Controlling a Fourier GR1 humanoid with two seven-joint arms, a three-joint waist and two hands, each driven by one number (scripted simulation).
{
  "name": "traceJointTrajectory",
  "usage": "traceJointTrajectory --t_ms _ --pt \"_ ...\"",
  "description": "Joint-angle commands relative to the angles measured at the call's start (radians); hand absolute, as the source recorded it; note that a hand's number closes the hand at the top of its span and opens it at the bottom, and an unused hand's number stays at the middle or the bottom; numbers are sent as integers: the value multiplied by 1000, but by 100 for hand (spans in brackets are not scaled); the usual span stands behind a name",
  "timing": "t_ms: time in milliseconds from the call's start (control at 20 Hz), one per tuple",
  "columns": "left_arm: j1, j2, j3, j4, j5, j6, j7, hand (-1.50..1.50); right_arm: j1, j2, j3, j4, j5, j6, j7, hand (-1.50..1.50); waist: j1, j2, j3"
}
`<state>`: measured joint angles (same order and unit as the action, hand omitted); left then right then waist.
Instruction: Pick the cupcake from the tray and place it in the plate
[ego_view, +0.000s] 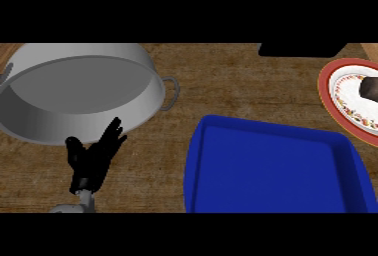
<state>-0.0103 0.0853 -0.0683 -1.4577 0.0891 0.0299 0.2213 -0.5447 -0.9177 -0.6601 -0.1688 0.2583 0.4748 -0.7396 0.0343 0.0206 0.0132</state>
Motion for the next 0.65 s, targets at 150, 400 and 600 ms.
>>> traceJointTrajectory --t_ms 150,400,600 --pt "12 8 15 23 3 -2 -1 0 140 -33 47 -46 36 139 -201 -150 -17 -2 -1" --pt "45 -30 -23 -3 -18 24 2 0 182 -55 61 -50 36 146 -219 -150 -16 -9 -3" --pt "9 1 9 19 -2 -3 -12 0 193 -27 66 -50 29 110 -233 -150 -15 -6 -3"
